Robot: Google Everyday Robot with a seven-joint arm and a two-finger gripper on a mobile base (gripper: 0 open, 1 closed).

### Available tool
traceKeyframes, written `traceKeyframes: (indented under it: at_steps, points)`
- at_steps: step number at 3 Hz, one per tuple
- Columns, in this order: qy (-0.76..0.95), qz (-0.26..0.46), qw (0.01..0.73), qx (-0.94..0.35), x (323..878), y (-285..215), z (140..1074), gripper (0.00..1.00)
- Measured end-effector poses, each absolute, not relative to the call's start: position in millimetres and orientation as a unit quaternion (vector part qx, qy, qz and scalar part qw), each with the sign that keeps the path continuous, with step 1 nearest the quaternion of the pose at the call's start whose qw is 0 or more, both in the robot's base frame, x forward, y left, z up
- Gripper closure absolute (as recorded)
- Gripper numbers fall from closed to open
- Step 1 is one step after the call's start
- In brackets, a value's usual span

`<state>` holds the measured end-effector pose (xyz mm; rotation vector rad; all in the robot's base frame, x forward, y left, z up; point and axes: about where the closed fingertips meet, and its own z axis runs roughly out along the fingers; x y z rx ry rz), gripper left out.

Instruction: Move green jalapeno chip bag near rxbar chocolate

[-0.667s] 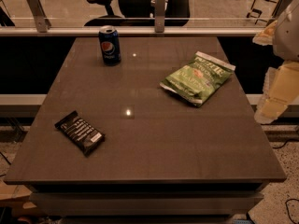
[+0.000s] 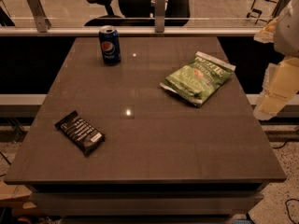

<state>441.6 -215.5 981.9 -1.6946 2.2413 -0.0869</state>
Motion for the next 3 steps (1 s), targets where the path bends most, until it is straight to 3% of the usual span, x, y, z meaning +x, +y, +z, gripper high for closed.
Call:
traceKeyframes:
  at_steps: [3]
  points:
    - [0.856, 0.040, 0.175, -0.485, 493, -225, 997, 0.00]
